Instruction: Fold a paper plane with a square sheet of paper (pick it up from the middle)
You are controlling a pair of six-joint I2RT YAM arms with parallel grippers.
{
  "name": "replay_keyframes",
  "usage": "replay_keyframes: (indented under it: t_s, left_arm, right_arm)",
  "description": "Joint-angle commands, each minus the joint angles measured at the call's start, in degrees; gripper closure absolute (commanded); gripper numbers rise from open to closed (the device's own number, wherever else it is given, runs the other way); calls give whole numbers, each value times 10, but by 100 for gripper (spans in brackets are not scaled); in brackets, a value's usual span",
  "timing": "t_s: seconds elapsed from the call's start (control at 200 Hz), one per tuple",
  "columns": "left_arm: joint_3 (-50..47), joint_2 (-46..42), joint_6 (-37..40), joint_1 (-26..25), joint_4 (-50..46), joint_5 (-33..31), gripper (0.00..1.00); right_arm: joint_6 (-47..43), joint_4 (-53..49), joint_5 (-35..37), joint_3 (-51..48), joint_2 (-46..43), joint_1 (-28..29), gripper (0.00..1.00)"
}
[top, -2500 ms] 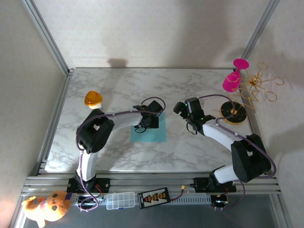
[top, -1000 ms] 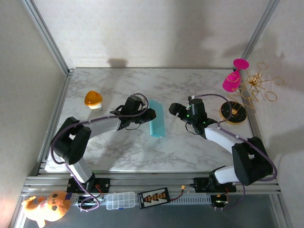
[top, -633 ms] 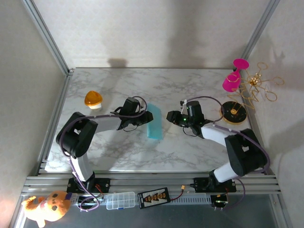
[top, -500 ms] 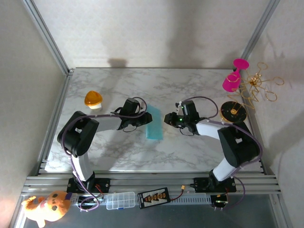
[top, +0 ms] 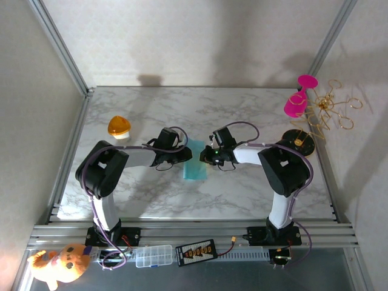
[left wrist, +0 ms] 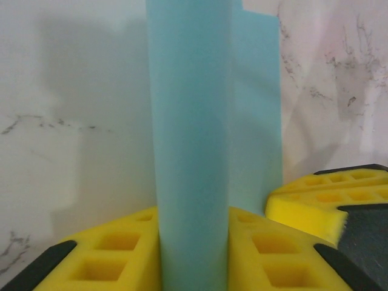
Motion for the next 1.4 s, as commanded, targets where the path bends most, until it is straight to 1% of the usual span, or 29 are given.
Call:
replay_keyframes:
  t_s: [0.0,0.11,0.2,0.25,0.325,0.361,0.436,0.451,0.471,0.506,0.541,0.611,0.676,0.876,1.016,1.132,1.267,1.332,1.397]
  left_arm:
    - [-3,-9,21,4,-26,-26,70]
    - [10,-21,31,5,-60,-54,63]
    - [15,-36,25,5,-92,-83,52]
    - [13,-46,14,5,-111,-106,43]
    - [7,-60,-9,3,-134,-131,32]
    - [5,-65,-20,0,-140,-135,28]
    - [-3,-76,-41,-9,-137,-133,21]
    - [-4,-78,-46,-12,-136,-132,16]
    - [-6,-79,-51,-14,-133,-129,13]
    - [-6,-79,-60,-19,-129,-125,10]
    - [-4,-77,-68,-23,-126,-120,9]
    - [4,-67,-80,-30,-125,-120,9]
    - [15,-51,-84,-34,-130,-122,11]
    - [51,-12,-83,-46,-164,-143,24]
    - [48,1,-88,-47,-171,-151,33]
    - [42,10,-91,-47,-177,-171,41]
    - [30,16,-97,-45,-177,-190,51]
    - [24,18,-99,-44,-174,-197,54]
    - [19,20,-97,-42,-174,-202,56]
  right_arm:
    - [-10,-54,10,22,16,6,87]
    - [-9,-73,20,30,25,9,86]
    - [-7,-97,33,45,36,10,86]
    - [-5,-104,37,52,40,10,86]
    - [-1,-103,35,56,42,10,86]
    - [-1,-102,34,57,43,10,86]
    - [2,-100,32,61,44,10,86]
    - [3,-100,32,61,44,10,85]
    - [4,-99,31,60,43,11,85]
    - [5,-94,27,59,42,10,84]
    - [8,-90,25,58,40,11,83]
    - [10,-87,23,56,37,10,81]
    - [10,-85,23,56,35,10,80]
    - [12,-70,15,54,26,10,78]
    - [15,-57,7,52,18,9,78]
    - [17,-46,15,48,-6,2,76]
    - [27,-6,34,14,-58,-15,69]
    - [26,3,45,1,-77,-22,66]
    - [21,7,53,-11,-88,-29,65]
